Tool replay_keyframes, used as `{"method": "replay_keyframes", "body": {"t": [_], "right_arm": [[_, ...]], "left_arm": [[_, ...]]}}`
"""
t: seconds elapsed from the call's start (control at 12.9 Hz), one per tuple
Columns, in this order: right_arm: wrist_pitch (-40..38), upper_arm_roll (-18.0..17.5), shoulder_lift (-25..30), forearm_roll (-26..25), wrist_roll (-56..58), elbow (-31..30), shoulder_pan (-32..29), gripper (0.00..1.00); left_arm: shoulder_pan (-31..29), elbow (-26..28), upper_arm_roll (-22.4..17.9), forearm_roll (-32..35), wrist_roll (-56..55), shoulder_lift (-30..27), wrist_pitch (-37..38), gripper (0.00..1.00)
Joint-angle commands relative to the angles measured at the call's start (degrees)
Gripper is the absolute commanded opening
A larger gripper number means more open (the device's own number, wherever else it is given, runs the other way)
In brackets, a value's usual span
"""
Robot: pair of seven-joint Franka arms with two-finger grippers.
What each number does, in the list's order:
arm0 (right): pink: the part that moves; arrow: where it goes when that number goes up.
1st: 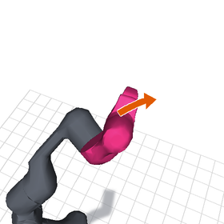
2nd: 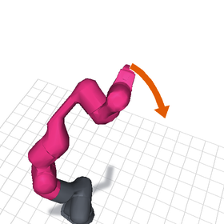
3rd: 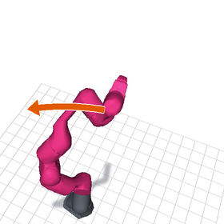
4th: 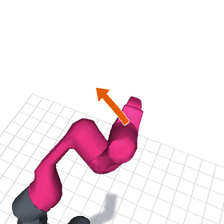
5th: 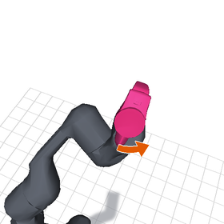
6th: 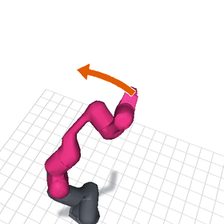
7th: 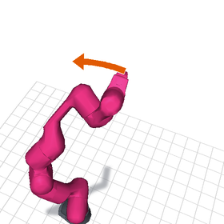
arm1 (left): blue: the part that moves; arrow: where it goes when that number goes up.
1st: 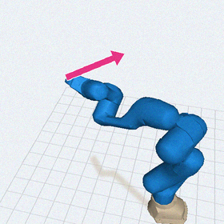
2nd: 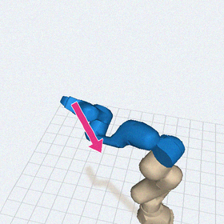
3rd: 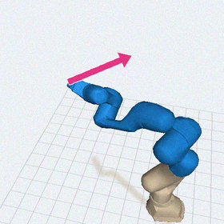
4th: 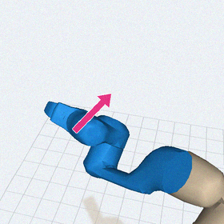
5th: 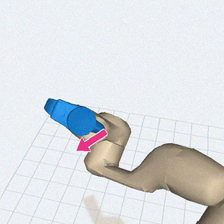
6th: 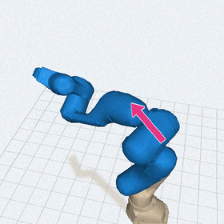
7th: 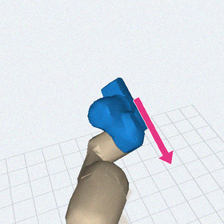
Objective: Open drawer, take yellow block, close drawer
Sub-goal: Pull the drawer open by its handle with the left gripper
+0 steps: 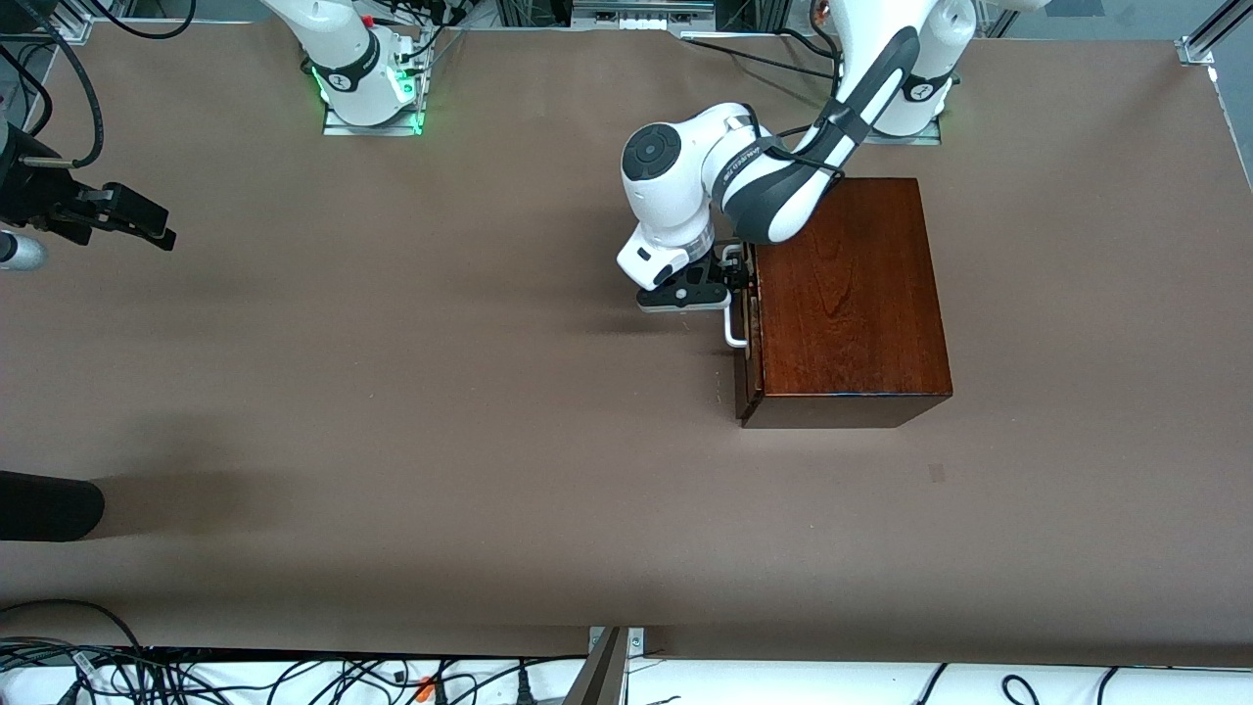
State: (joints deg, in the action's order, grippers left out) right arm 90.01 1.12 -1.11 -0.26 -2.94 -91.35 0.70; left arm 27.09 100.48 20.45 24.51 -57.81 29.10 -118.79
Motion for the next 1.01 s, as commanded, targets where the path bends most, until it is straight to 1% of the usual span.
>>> {"method": "replay_keyframes", "body": {"t": [0.0, 0.16, 0.39, 0.7, 0.93], "right_arm": [[-0.27, -0.51, -0.38, 0.96, -0.40, 0.99, -0.62, 1.00], [-0.36, -0.51, -0.38, 0.96, -0.40, 0.99, -0.62, 1.00], [-0.54, -0.51, -0.30, 0.96, -0.31, 0.99, -0.62, 1.00], [-0.89, -0.51, -0.30, 0.96, -0.23, 0.99, -0.79, 1.00], [-0.89, -0.51, -0.30, 0.87, -0.31, 0.99, -0.62, 1.00]], "left_arm": [[1.82, -0.72, 0.64, -2.96, -1.26, 0.35, -3.19, 1.00], [2.00, -0.90, 0.64, -4.20, -1.26, 0.26, -4.77, 1.00], [2.09, -2.57, 0.64, -6.66, -1.26, 1.57, -7.32, 1.00], [2.17, -3.28, 0.64, -6.93, -1.26, 2.63, -10.57, 1.00], [2.44, -4.23, 0.64, -8.42, -1.17, 2.55, -10.93, 1.00]]}}
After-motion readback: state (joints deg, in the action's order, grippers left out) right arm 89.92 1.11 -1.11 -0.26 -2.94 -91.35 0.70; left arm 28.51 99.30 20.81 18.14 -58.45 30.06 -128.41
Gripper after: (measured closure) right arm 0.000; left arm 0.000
